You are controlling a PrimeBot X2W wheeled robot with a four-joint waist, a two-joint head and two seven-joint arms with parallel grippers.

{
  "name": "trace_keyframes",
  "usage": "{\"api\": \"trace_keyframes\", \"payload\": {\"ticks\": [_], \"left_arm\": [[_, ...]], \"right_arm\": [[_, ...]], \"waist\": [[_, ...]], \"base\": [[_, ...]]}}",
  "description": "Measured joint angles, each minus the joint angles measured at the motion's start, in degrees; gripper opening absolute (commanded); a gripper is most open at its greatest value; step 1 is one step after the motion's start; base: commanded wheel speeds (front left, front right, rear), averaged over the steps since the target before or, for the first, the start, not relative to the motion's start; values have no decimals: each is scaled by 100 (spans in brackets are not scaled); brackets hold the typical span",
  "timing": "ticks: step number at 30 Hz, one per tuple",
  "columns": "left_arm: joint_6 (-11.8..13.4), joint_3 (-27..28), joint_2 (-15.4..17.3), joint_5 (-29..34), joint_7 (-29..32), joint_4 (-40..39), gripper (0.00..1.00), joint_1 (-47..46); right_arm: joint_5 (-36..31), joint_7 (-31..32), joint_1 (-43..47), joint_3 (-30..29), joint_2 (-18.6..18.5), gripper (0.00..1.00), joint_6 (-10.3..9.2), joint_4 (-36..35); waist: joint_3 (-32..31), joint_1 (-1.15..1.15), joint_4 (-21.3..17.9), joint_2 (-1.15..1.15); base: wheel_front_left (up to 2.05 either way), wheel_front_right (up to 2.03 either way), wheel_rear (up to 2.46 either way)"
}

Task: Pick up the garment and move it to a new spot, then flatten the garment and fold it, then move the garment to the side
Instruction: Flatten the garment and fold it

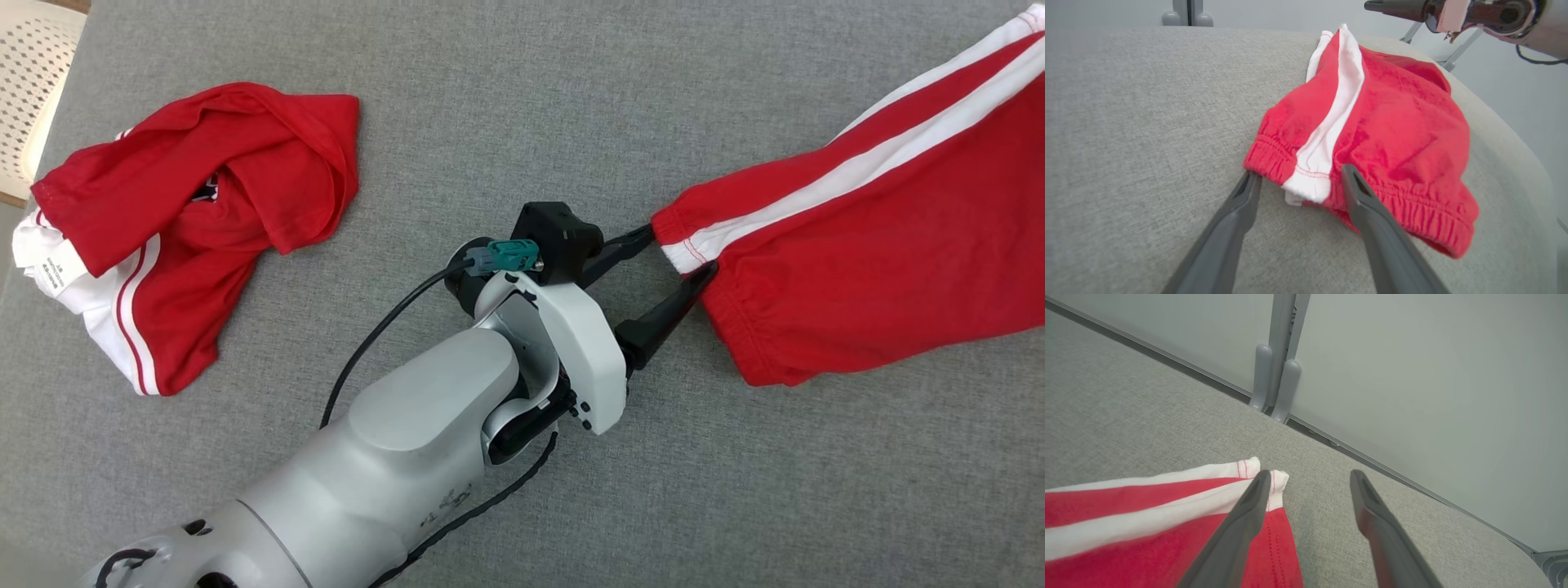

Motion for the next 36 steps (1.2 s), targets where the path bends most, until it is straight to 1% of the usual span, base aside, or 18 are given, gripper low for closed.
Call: {"api": "trace_keyframes", "payload": {"ticks": [2, 5, 11, 15, 17, 20, 22, 25, 26, 29, 33, 34, 36], "left_arm": [[0, -8, -1, -27, -16, 80, 100, 10], [0, 8, 45, -42, -89, 200, 100, 47], [34, 155, 323, -201, -260, 353, 100, 313], [193, 386, 548, -253, -481, 357, 100, 495], [293, 557, 673, -168, -623, 270, 100, 559], [537, 1042, 772, 78, -688, 8, 100, 726], [691, 1573, 815, 392, -697, -332, 100, 976], [837, 2381, 832, 839, -711, -795, 100, 1563], [837, 2381, 832, 839, -711, -795, 100, 1563], [879, 3043, 793, 1359, -711, -1171, 100, 2129], [772, 3822, 642, 1930, -711, -1491, 100, 2794], [700, 4195, 536, 2197, -711, -1566, 100, 3070], [609, 4486, 402, 2469, -711, -1625, 100, 3327]], "right_arm": [[83, -238, 27, -80, 107, 100, 0, 169], [135, -635, 174, -174, 158, 100, 0, 390], [308, -1547, 614, -359, 423, 100, 0, 586], [428, -2217, 955, -521, 610, 100, 0, 527], [229, -2513, 1163, -459, 648, 100, 0, 411], [156, -2700, 1535, -582, 764, 100, 0, 242], [26, -2747, 1791, -679, 843, 100, 0, 111], [25, -2770, 2186, -1101, 1044, 100, 0, -114], [25, -2770, 2186, -1101, 1044, 100, 0, -114], [-97, -2778, 2655, -1618, 1257, 100, 0, -536], [-627, -2780, 3405, -2246, 1557, 100, 0, -965], [-872, -2781, 3732, -2588, 1775, 100, -1, -1152], [-1127, -2792, 4046, -2782, 2036, 100, -1, -1372]], "waist": [[-72, 0, -28, 0], [-216, 0, -79, 0], [-613, 0, -229, 0], [-918, 0, -359, 0], [-1077, 0, -424, 0], [-1304, 0, -520, 0], [-1440, 0, -595, 0], [-1637, 0, -710, 0], [-1637, 0, -710, 0], [-1824, 0, -815, 0], [-2006, 0, -956, 0], [-2067, 0, -1013, 0], [-2111, 0, -1061, 0]], "base": [[0, 0, 0], [0, 0, 0], [0, 0, 0], [0, 0, 0], [0, 0, 0], [0, 0, 0], [0, 0, 0], [0, 0, 0], [0, 0, 0], [0, 0, 0], [0, 0, 0], [0, 0, 0], [0, 0, 0]]}}
